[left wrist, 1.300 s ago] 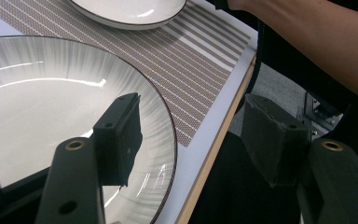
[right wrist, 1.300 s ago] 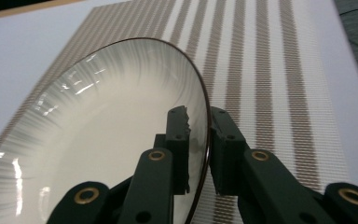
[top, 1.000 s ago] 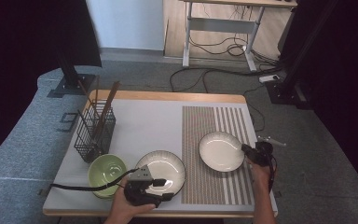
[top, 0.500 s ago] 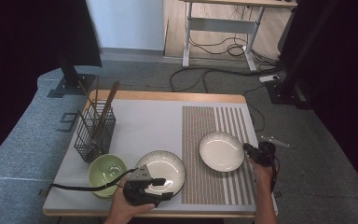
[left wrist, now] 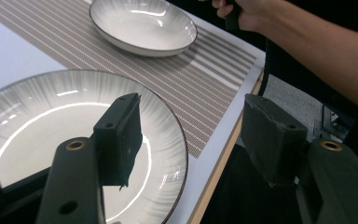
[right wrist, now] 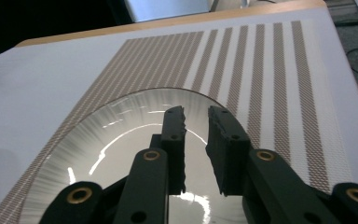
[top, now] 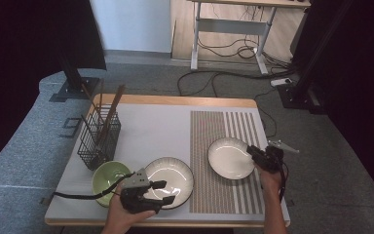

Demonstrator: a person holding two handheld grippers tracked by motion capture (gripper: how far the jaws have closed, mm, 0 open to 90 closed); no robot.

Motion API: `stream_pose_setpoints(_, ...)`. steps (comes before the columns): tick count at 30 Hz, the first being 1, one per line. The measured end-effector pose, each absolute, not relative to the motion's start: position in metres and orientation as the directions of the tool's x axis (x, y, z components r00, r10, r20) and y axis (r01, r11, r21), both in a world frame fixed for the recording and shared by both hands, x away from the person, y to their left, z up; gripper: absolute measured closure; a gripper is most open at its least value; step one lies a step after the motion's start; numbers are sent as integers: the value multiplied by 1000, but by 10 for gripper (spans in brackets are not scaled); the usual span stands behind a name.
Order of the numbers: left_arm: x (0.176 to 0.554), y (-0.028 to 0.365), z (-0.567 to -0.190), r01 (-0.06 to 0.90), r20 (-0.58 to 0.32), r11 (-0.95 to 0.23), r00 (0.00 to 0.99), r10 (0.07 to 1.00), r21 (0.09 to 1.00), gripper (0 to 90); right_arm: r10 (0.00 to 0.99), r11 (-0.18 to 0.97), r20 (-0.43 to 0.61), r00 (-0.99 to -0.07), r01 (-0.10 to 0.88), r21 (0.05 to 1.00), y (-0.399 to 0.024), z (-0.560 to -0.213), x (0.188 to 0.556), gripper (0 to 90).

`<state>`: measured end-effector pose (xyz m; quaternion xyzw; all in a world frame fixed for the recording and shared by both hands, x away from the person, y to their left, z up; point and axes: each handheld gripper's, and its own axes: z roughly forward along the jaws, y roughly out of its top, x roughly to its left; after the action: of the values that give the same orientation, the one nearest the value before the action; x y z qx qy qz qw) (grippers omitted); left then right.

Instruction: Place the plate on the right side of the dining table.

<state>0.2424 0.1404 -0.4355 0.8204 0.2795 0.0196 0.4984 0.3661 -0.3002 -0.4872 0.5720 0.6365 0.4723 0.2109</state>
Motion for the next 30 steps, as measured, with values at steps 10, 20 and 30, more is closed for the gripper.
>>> stream_pose_setpoints(10, 240, 166, -413, 412, -219, -312, 836, 504, 856, 369, 898, -55, 262, -353, 500, 864, -280, -483, 358, 662)
stream_pose_setpoints(20, 247, 190, -408, 426, -231, -257, 803, 550, 867, 369, 868, -30, 260, -422, 478, 878, -261, -482, 354, 618)
stream_pose_setpoints(30, 250, 210, -404, 435, -243, -223, 782, 575, 873, 368, 855, 28, 231, -465, 486, 874, -240, -486, 356, 590)
